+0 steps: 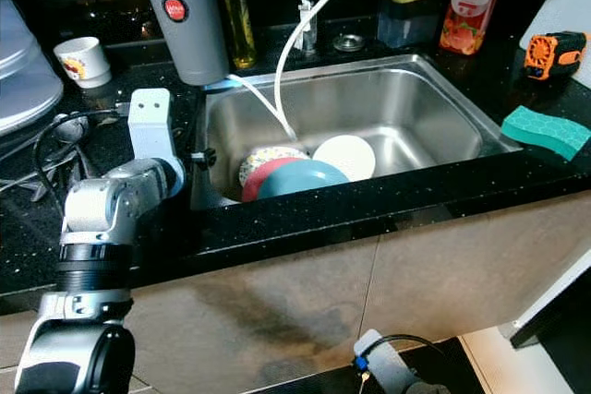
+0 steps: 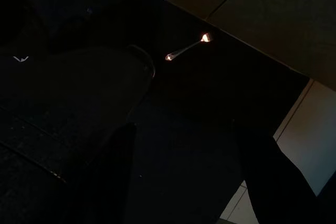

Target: Kitchen organization

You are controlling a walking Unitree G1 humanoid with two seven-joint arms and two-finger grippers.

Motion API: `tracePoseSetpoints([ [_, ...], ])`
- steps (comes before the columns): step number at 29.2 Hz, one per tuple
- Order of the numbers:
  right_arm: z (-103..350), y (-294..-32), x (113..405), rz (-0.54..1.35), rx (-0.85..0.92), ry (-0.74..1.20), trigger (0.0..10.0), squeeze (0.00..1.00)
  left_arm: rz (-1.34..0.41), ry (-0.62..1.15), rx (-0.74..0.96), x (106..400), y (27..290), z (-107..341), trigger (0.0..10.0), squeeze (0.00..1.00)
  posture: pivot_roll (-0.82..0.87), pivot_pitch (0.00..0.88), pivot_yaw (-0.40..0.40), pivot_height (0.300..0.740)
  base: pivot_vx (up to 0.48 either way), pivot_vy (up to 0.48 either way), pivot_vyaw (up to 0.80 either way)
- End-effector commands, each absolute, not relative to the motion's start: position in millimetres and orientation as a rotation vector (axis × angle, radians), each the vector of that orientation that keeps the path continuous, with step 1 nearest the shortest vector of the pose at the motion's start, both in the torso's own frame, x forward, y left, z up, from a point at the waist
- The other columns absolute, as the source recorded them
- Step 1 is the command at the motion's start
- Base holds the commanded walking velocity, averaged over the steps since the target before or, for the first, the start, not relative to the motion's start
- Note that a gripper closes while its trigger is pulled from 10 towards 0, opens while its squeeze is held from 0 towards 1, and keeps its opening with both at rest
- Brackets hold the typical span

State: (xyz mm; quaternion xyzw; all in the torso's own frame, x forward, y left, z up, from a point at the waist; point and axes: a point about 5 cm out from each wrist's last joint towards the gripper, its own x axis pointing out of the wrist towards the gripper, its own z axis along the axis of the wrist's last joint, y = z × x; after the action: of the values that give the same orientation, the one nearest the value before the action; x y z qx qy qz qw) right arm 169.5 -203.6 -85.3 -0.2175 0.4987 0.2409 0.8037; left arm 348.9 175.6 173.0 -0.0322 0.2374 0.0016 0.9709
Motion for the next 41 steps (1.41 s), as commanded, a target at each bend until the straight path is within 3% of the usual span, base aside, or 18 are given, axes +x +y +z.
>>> tracePoseSetpoints([
  [1, -86.3, -201.0, 168.4, 0.522, -0.466, 1.066, 10.0, 0.0, 0.052, 0.629, -0.037, 339.4, 188.6, 139.3, 0.0, 0.0, 0.04, 0.0, 0.069, 0.74, 0.0, 0.0, 0.0],
  [26, -86.4, -201.9, 167.9, 0.515, -0.474, 1.065, 10.0, 0.0, 0.058, 0.657, 0.023, 335.6, 197.5, 125.7, 0.0, 0.0, 0.04, 0.0, 0.072, 0.74, 0.0, 0.0, 0.0],
  [34, -86.3, -202.7, 168.1, 0.515, -0.483, 1.066, 10.0, 0.0, -0.06, 0.365, -0.037, 354.6, 179.8, 174.4, 0.0, 0.0, 0.04, 0.0, 0.066, 0.74, 0.0, 0.0, 0.0],
  [41, -86.2, -202.9, 168.3, 0.516, -0.486, 1.066, 10.0, 0.0, -0.126, 0.304, -0.05, 355.8, 169.6, 186.0, 0.0, 0.0, 0.04, 0.0, 0.066, 0.74, 0.0, 0.0, 0.0],
])
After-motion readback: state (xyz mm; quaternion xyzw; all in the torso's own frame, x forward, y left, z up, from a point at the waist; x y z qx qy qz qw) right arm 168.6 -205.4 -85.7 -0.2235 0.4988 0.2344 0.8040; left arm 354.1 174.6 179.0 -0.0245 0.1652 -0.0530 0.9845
